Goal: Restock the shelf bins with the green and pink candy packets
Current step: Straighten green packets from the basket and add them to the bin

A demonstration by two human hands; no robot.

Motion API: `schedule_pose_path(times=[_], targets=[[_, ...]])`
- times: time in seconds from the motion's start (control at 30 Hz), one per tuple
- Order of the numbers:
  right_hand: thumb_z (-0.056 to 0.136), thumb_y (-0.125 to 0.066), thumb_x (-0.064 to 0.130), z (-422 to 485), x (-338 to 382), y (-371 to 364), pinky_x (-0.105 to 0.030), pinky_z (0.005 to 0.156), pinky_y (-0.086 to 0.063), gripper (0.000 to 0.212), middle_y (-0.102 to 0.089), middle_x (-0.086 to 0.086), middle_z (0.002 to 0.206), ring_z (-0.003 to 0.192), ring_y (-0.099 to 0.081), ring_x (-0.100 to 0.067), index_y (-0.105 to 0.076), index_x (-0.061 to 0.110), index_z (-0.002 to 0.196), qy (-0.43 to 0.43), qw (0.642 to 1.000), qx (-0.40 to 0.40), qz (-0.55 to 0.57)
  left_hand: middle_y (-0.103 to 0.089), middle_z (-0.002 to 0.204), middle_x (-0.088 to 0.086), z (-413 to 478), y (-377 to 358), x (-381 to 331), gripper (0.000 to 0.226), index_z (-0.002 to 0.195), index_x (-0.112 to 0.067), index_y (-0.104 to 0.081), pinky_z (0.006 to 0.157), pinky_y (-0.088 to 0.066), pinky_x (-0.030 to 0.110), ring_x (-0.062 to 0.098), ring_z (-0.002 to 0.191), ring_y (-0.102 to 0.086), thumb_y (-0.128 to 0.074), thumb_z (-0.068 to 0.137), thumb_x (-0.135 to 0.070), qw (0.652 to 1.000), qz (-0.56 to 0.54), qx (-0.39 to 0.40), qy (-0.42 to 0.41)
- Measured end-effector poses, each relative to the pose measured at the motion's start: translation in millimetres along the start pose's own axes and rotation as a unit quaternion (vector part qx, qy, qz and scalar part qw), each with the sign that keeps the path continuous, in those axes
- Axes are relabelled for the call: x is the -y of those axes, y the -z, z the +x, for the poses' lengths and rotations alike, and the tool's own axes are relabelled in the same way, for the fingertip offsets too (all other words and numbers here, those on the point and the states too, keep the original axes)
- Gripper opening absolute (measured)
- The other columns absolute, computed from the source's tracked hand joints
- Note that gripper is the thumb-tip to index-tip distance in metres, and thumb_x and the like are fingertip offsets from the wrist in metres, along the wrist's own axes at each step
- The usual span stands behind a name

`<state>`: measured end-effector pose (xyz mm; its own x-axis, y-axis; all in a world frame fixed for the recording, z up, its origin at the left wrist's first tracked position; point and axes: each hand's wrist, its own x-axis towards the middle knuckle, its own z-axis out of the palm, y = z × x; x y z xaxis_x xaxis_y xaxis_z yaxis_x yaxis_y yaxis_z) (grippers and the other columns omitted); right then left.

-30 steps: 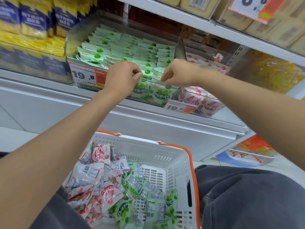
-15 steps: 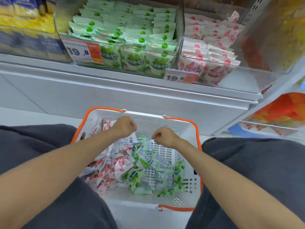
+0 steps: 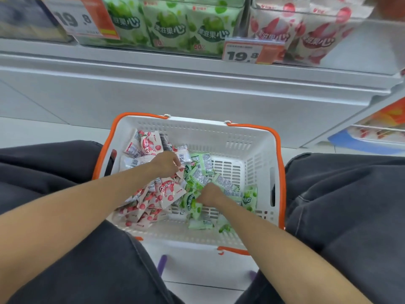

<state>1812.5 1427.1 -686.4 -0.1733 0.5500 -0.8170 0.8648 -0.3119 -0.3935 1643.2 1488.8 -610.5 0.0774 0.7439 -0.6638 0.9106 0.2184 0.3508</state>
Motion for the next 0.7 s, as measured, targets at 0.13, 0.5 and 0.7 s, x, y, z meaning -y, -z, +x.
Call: schedule_pose_path(times=[0.13,0.5,0.7], targets=[[0.09,-0.055,0.012,-31.6,21.3,70.3,-0.029,0.062,-0.039,0.01,-0.052,-0.003,0.076,0.076,-0.055,-0.024,-0.054,0.012,0.08,0.147,0.976,-0.108,-0.115,-0.054,0.137,0.003,-2.9,10.3,-5.0,0.051,0.136,-0.017,-0.051,0.093,-0.049,0.035,0.023,0.116,-0.055,-0.066,0.088,-0.006,0.994,0.02,0.001,-0.105],[0.086,-0.073,0.019,-144.6,131.9,215.2,-0.012,0.049,-0.039,0.016,-0.06,0.009,0.059,0.048,-0.051,0.007,-0.062,0.012,0.076,0.286,0.919,-0.252,0.106,-0.061,0.069,0.0,-63.4,127.8,-47.2,0.008,0.083,-0.012,-0.065,0.058,-0.042,0.014,0.001,0.057,-0.054,-0.069,0.09,-0.013,0.94,-0.178,-0.144,-0.252],[0.077,-0.081,0.016,-165.2,190.2,235.6,-0.032,0.084,-0.057,0.077,-0.061,-0.014,0.124,0.099,-0.068,-0.024,-0.038,0.004,0.14,0.297,0.873,-0.176,0.344,-0.059,0.085,0.012,-85.0,199.3,-31.4,0.04,0.101,0.012,-0.064,0.074,-0.052,0.04,0.017,0.079,-0.055,-0.074,0.086,-0.025,0.892,-0.319,-0.239,-0.212]])
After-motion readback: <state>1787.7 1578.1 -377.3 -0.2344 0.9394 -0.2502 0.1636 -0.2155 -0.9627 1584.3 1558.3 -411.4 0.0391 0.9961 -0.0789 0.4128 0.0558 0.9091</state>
